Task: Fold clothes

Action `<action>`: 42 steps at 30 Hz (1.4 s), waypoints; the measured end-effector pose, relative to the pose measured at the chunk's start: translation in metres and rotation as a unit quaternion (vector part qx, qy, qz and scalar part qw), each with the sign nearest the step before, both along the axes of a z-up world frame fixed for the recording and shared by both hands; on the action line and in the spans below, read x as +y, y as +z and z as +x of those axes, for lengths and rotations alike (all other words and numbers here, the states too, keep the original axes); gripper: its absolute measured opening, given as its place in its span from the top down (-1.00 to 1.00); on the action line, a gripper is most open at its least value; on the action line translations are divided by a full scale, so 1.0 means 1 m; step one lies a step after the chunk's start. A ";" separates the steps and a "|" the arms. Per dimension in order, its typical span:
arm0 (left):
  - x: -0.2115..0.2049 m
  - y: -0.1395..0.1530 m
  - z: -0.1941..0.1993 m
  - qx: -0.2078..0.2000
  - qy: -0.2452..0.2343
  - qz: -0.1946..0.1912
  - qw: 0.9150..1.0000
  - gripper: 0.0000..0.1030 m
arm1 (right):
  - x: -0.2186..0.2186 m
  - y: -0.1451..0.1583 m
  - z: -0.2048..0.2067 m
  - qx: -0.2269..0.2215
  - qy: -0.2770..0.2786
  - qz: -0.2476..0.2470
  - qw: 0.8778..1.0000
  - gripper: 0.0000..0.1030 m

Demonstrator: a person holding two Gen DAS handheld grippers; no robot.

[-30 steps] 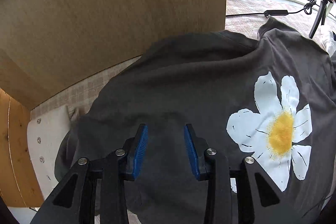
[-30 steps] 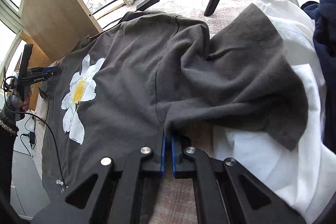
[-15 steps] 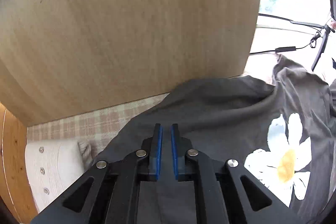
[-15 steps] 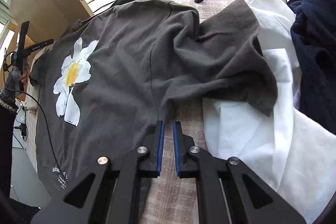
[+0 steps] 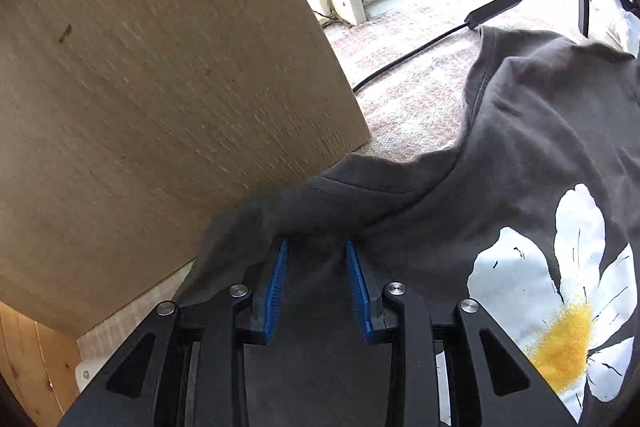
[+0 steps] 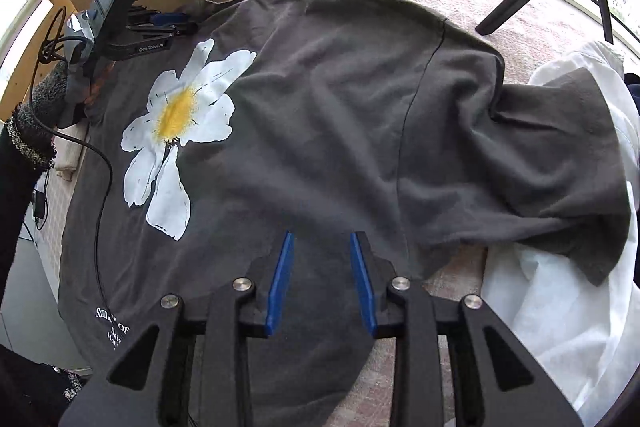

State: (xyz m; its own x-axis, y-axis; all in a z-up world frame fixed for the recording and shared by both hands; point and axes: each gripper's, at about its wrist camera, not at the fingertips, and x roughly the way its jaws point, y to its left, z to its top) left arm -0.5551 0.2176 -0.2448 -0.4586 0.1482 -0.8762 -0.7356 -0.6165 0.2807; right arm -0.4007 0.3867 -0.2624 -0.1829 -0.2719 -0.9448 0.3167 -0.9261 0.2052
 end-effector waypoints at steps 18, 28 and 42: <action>-0.159 0.003 0.017 -0.060 0.085 0.005 0.995 0.32 | 0.002 -0.006 0.006 0.004 0.008 0.016 1.000 0.42; -0.114 0.030 0.094 -0.214 -0.033 0.135 0.967 0.32 | -0.034 0.010 -0.006 0.027 0.021 -0.006 0.999 0.43; -0.284 0.086 0.049 -0.195 0.197 0.156 0.948 0.09 | 0.015 0.008 0.004 0.007 -0.055 -0.011 0.998 0.43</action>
